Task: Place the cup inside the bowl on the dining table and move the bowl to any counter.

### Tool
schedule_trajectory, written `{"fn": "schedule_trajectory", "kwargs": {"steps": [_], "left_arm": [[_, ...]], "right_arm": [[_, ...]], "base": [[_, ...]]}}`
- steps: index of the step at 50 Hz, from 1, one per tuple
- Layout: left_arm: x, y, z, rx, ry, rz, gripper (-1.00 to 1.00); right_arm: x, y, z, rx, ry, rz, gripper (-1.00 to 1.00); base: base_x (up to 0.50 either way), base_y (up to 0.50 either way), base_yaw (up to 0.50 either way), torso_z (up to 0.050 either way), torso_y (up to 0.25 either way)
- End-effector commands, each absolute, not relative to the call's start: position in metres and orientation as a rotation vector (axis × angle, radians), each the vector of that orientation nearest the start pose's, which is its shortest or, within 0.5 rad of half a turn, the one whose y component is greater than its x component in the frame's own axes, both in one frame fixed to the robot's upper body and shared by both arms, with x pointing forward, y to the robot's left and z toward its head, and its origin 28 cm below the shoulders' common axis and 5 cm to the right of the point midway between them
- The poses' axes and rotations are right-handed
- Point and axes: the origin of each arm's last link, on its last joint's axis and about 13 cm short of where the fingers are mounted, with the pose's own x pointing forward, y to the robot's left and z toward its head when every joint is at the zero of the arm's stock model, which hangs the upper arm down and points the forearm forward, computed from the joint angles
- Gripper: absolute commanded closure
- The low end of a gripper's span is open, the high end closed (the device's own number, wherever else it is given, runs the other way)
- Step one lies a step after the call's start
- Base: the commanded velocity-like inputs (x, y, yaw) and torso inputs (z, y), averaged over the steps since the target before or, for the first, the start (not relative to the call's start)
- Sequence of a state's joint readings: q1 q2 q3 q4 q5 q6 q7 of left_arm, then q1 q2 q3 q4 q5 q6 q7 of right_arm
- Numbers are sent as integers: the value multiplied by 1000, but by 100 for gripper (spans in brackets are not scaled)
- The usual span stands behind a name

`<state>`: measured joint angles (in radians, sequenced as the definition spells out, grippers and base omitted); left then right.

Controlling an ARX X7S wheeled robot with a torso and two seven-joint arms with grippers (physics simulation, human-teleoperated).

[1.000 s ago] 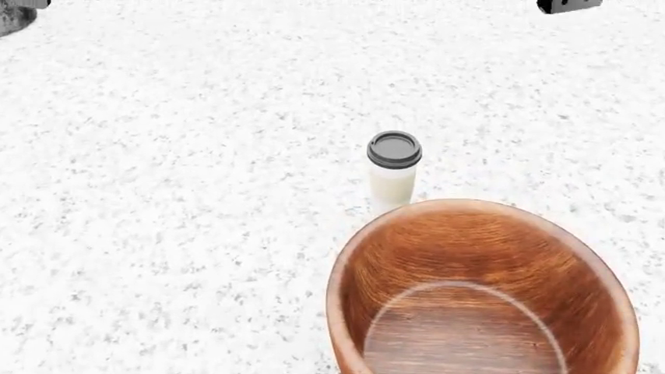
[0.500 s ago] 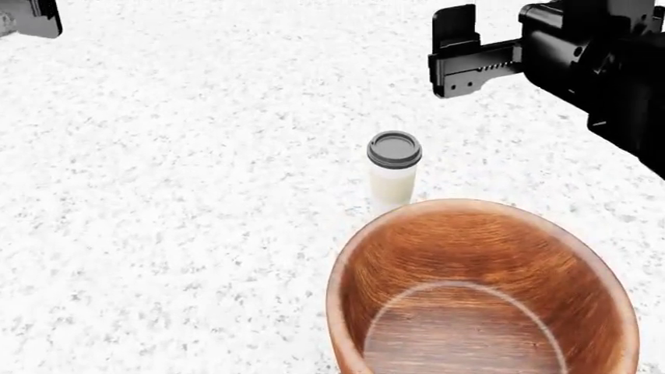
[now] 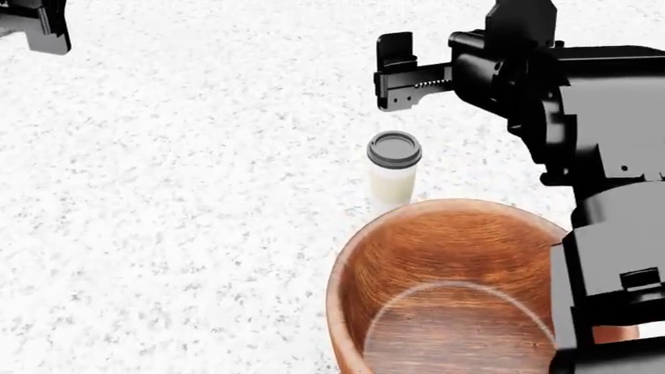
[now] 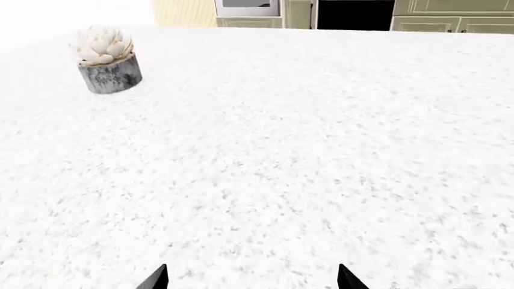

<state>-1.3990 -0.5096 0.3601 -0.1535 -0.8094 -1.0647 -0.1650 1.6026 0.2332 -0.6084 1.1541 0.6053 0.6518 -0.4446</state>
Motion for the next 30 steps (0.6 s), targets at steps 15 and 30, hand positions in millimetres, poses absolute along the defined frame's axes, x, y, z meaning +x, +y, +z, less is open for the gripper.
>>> {"fn": "schedule_trajectory", "kwargs": {"steps": [15, 30], "left_arm": [[339, 275, 335, 86, 13, -149, -100], [339, 272, 331, 84, 23, -158, -100]], "right_arm": [[425, -140, 238, 32, 388, 490, -100], [424, -137, 230, 27, 436, 480, -100]], "base": [[0, 0, 0, 0, 0], [0, 0, 0, 0, 0]]}}
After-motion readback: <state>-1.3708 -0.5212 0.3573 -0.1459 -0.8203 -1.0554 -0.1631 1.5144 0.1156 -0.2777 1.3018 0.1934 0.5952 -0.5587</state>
